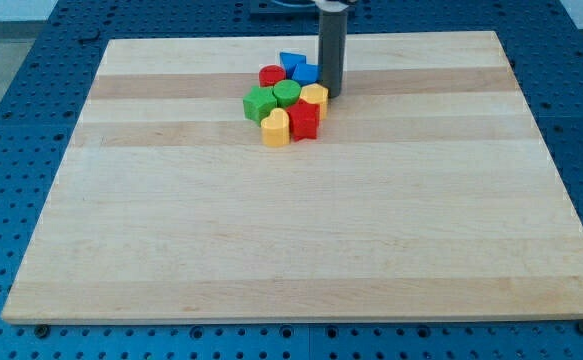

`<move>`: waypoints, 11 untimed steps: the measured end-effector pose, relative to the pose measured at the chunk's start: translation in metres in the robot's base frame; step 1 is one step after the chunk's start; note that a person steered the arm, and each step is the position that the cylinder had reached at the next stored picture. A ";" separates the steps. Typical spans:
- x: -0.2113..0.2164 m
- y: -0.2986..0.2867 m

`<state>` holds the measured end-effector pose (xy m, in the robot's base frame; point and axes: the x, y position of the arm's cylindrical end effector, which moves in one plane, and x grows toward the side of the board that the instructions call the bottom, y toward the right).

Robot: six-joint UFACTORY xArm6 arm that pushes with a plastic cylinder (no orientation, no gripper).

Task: Push green circle towards top left

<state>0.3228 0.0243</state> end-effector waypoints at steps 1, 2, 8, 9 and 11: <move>0.018 -0.019; 0.038 -0.037; 0.001 -0.047; -0.014 -0.055; -0.014 -0.113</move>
